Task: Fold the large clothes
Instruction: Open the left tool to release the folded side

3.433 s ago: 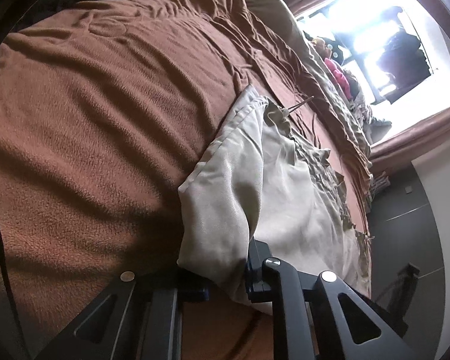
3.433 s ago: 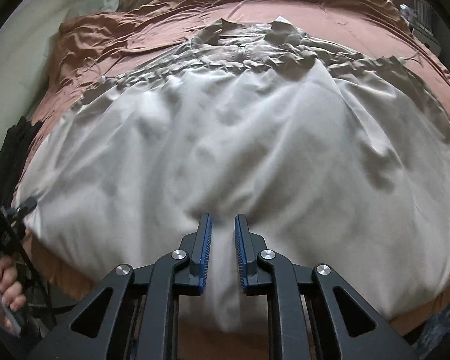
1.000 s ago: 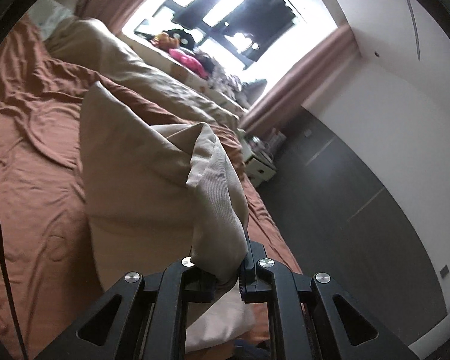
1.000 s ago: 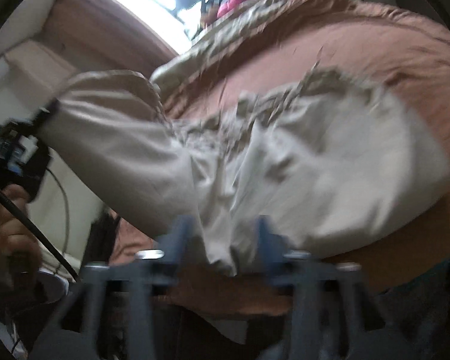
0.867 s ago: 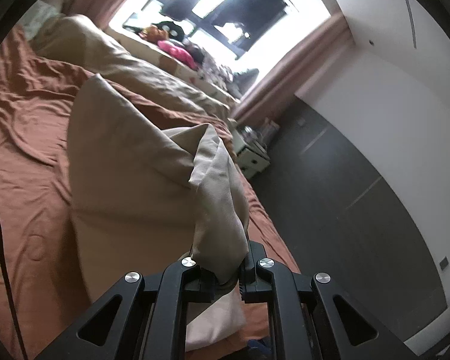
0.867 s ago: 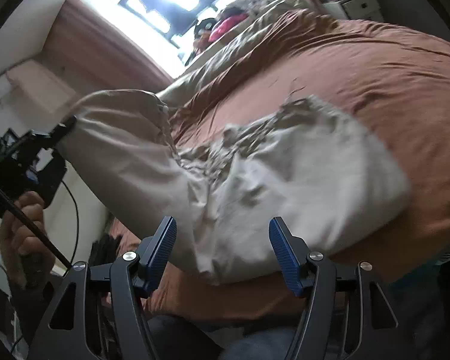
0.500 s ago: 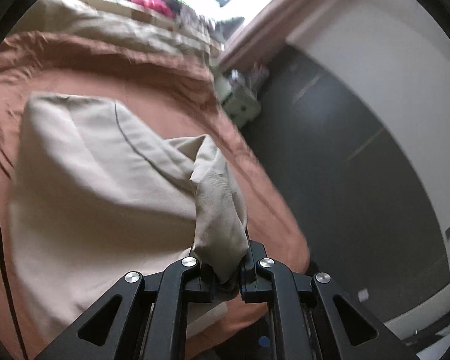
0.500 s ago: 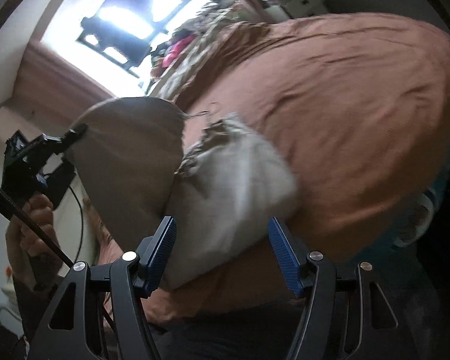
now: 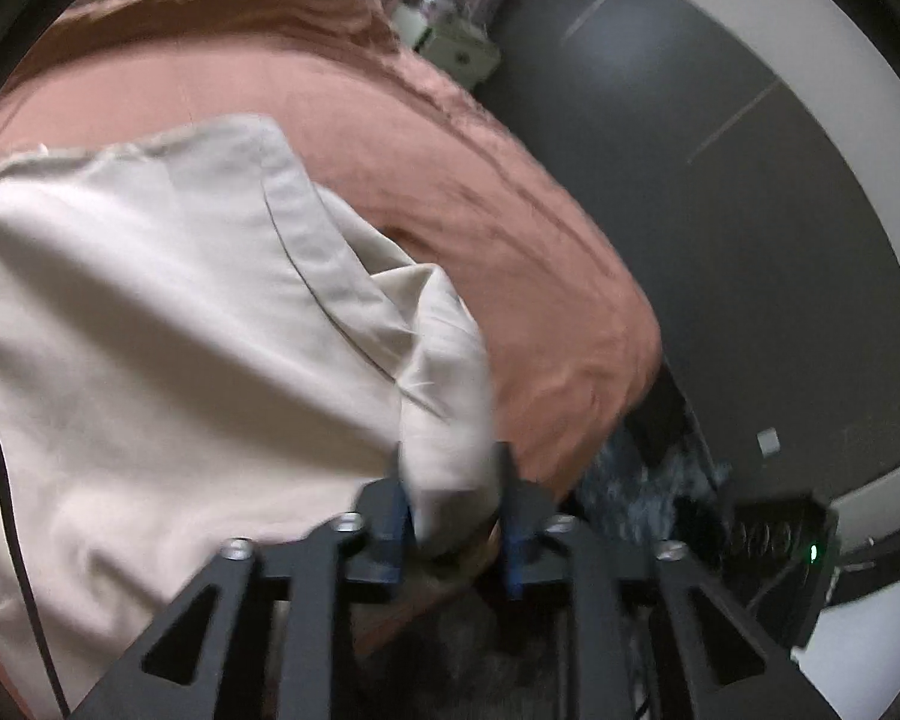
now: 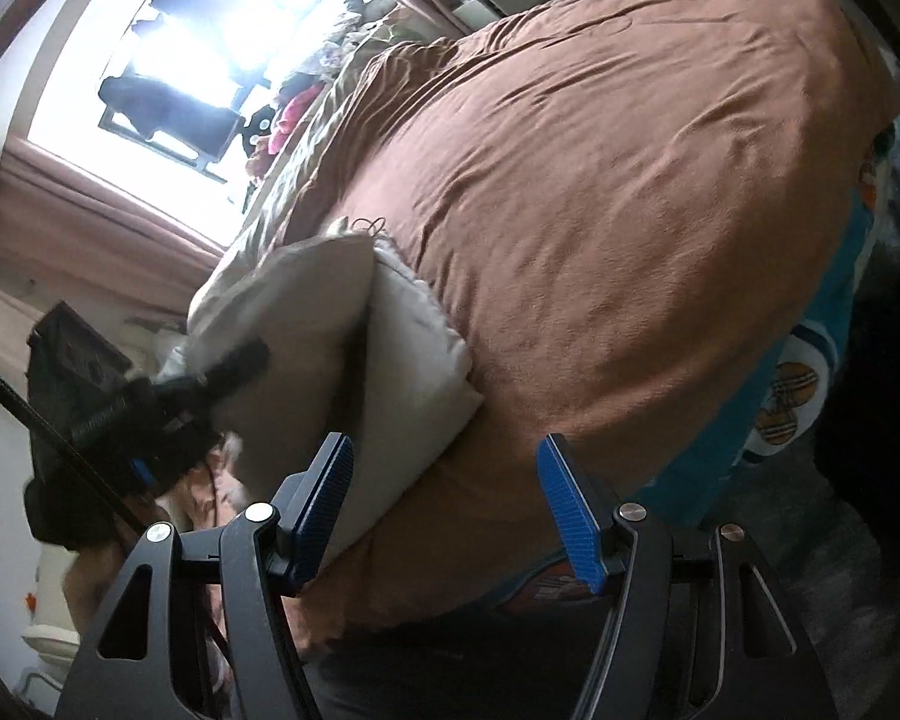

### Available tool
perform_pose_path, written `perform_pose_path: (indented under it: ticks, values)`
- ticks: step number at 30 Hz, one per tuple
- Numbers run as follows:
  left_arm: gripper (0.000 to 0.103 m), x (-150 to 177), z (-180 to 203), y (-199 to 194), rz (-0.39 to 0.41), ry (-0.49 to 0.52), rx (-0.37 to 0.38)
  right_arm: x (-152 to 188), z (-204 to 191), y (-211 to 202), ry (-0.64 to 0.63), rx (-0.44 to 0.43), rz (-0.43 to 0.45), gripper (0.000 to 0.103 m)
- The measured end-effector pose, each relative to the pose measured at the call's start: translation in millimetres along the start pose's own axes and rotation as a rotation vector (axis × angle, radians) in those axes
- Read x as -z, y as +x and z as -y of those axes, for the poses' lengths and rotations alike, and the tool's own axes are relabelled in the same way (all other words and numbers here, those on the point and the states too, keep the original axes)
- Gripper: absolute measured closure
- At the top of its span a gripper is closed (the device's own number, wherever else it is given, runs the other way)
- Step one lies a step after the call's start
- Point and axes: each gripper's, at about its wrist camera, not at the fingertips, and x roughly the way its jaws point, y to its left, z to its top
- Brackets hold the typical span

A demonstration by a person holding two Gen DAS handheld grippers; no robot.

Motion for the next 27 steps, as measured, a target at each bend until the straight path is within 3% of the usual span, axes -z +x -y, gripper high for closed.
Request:
perform_pose_path:
  ticks: [2, 5, 7, 12, 18, 19, 20, 21, 23, 27]
  values:
    - [0.042, 5, -4, -9, -0.015, -0.002, 0.029, -3, 0, 10, 0.003, -0.024, -0.005, 0.037]
    - [0.027, 14, -15, -37, 0.045, -0.007, 0.017, -5, -3, 19, 0.002, -0.046, -0.009, 0.032]
    - [0.025, 17, -26, -55, 0.079, -0.014, -0.003, -8, -5, 30, 0.008, -0.061, -0.022, 0.032]
    - [0.025, 20, -72, -95, 0.128, -0.07, -0.134, -15, -17, 54, -0.032, -0.07, -0.053, 0.032]
    - [0.025, 50, -137, -133, 0.181, -0.18, -0.246, -24, -37, 80, -0.126, 0.02, -0.057, 0.032]
    - [0.025, 55, -144, -139, 0.185, -0.192, -0.263, -25, -39, 84, -0.142, 0.04, -0.056, 0.041]
    - [0.025, 61, -152, -143, 0.187, -0.205, -0.28, -26, -42, 85, -0.153, 0.049, -0.056, 0.069]
    - [0.025, 65, -160, -143, 0.186, -0.219, -0.295, -26, -44, 87, -0.159, 0.058, -0.059, 0.078]
    - [0.025, 75, -173, -141, 0.173, -0.246, -0.318, -29, -41, 87, -0.144, 0.057, -0.05, 0.088]
    - [0.025, 92, -190, -131, 0.148, -0.282, -0.321, -27, -28, 82, -0.117, 0.065, -0.024, 0.094]
